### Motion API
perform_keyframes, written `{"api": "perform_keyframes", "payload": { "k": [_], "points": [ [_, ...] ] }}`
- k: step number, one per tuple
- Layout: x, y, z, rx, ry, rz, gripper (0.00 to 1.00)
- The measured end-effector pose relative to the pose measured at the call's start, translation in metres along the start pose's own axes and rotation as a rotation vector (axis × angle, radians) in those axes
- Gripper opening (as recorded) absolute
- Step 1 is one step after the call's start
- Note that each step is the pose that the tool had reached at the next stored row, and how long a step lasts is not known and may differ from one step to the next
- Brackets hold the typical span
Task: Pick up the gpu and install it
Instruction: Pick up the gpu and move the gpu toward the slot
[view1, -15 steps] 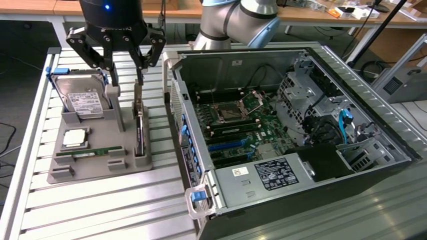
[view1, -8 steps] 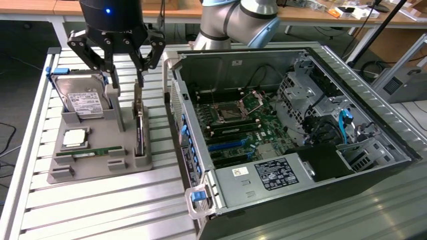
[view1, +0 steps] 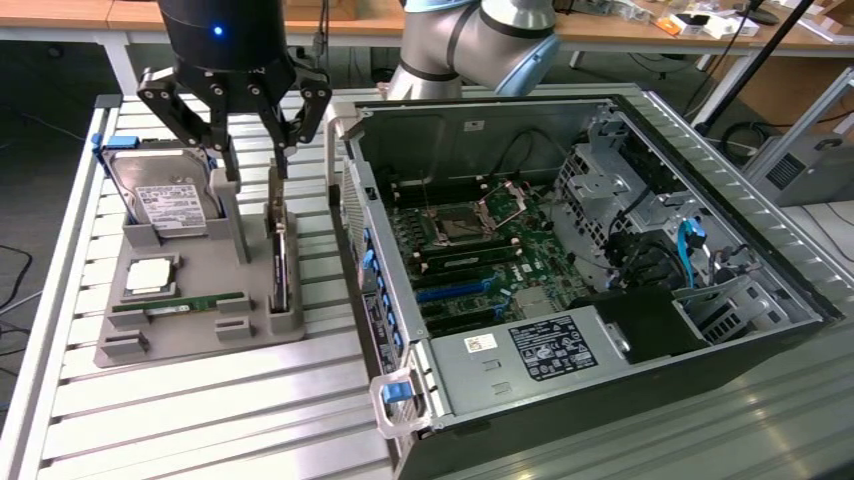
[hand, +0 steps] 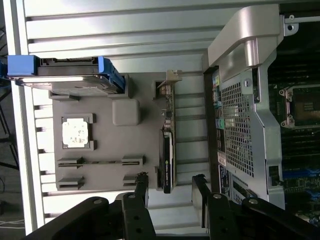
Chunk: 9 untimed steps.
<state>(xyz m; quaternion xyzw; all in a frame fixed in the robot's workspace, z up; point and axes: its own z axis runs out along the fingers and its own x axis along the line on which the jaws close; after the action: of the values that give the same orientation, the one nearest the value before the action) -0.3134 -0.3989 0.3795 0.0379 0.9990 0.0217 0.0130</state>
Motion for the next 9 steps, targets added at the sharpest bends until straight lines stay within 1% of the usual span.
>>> {"api": "perform_keyframes", "payload": {
  "k": [9],
  "points": [
    [0.0,-0.0001,0.0022,0.0,0.0,0.0,0.48]
  ]
}}
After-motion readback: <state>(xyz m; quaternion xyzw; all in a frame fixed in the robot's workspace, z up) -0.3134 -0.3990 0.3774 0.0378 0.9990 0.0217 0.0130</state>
